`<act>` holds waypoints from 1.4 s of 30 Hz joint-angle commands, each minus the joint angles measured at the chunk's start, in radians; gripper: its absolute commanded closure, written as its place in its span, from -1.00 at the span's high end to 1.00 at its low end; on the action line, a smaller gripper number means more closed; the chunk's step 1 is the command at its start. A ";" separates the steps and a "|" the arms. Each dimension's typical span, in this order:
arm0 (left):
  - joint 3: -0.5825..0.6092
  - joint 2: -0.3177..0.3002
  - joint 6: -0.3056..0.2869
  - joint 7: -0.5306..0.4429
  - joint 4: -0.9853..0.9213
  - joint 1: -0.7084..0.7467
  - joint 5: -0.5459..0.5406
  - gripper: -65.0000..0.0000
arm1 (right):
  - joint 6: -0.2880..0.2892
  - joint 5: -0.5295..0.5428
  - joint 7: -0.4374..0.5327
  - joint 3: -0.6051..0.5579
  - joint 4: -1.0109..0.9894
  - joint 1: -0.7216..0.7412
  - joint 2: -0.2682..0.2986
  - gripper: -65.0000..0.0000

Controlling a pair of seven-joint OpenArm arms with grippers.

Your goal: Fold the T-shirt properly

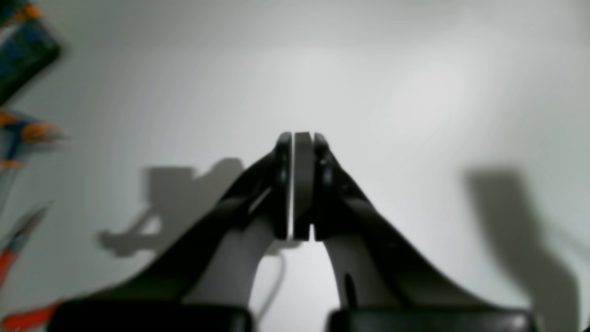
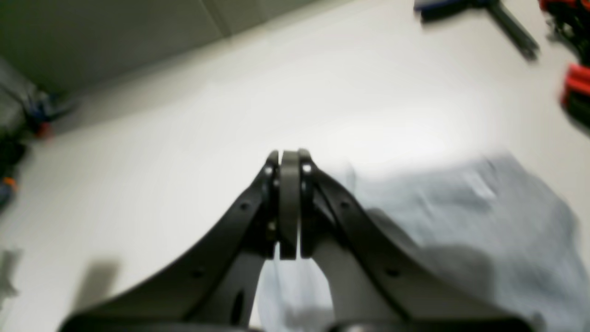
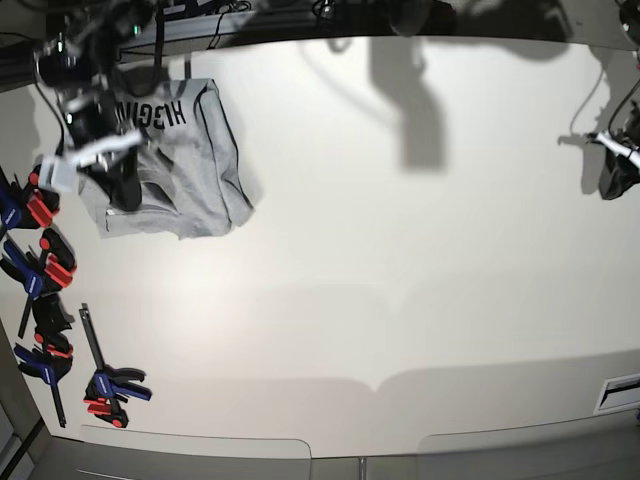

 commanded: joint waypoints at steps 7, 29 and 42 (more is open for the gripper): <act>-0.140 -0.017 -0.010 0.148 0.104 0.262 -0.095 -1.00 | 0.009 0.057 -0.056 0.002 0.125 -0.317 0.013 -1.00; 0.300 -0.003 -0.165 -0.309 -0.730 0.639 -0.132 -1.00 | -0.009 -0.271 0.392 -0.554 -0.698 -0.620 0.270 -1.00; 0.747 0.232 0.034 -0.738 -1.222 0.064 0.546 -1.00 | -0.383 -0.420 0.793 -0.964 -1.706 0.019 0.180 -1.00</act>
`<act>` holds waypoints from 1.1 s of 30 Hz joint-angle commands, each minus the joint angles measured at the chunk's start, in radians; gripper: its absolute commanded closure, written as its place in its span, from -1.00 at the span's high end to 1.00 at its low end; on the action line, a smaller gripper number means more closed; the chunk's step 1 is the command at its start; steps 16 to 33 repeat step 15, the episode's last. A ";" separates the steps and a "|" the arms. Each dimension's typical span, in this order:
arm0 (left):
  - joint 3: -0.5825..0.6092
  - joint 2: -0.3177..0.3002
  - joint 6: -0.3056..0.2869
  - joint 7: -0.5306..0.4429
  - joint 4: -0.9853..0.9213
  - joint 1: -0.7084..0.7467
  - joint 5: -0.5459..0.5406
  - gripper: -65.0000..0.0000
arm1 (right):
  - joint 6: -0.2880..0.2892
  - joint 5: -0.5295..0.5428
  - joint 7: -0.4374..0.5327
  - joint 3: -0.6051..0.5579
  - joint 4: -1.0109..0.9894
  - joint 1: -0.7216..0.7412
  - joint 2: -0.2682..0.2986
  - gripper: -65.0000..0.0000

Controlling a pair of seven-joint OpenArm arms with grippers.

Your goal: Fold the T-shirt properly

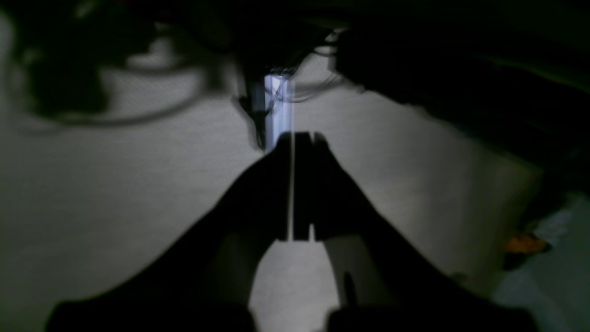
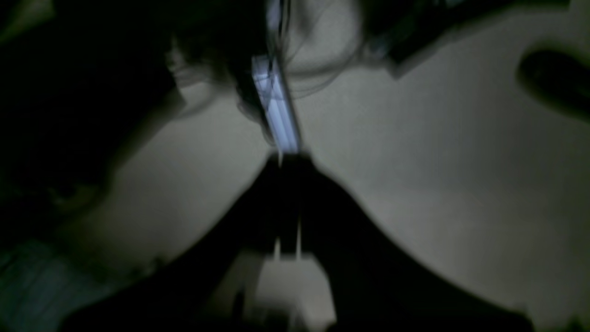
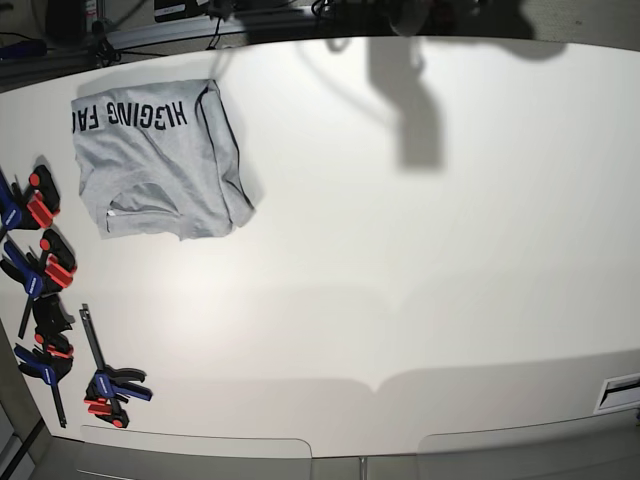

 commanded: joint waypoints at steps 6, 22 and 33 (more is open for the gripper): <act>-0.002 0.018 0.019 -0.026 -0.079 -0.127 0.008 -1.00 | -0.032 0.003 -0.021 0.049 -0.058 0.114 -0.060 -1.00; -0.002 0.018 0.018 -0.022 -0.084 -0.150 0.010 -1.00 | -0.053 0.003 -0.011 0.050 -0.058 0.142 -0.109 -1.00; -0.002 0.018 0.018 -0.022 -0.084 -0.150 0.010 -1.00 | -0.053 0.003 -0.011 0.050 -0.058 0.142 -0.109 -1.00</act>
